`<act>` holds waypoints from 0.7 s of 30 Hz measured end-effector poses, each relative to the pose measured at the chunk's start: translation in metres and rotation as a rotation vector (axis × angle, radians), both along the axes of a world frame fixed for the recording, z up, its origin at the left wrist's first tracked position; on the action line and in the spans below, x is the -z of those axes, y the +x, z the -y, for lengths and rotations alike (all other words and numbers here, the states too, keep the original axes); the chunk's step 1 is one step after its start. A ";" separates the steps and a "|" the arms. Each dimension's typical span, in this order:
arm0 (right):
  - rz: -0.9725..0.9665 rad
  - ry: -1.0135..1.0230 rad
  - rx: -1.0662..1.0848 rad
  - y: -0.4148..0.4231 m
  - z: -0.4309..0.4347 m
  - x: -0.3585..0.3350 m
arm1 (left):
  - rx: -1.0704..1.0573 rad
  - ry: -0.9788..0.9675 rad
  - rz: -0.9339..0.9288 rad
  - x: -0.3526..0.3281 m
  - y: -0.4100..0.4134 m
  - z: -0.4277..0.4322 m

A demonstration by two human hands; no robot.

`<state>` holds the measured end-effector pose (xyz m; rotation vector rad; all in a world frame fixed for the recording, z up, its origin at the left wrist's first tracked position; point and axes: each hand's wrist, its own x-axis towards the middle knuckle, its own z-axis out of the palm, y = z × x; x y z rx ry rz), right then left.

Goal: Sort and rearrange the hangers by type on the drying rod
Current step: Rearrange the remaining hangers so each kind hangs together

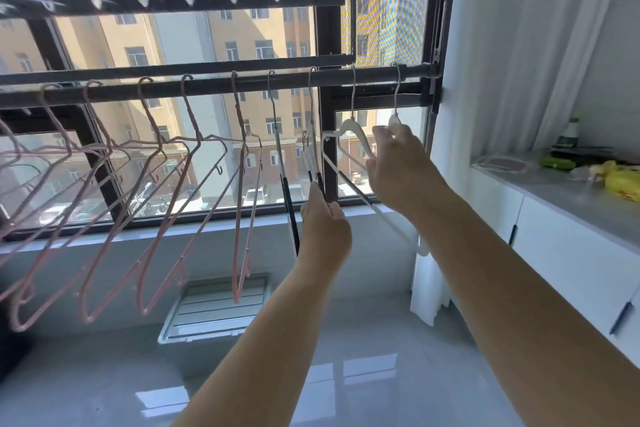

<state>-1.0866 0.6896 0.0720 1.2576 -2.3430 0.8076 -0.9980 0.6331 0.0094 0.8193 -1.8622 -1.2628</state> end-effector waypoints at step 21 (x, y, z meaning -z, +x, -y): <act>0.230 0.225 0.034 -0.007 0.015 0.009 | -0.008 -0.001 -0.003 -0.001 0.008 0.005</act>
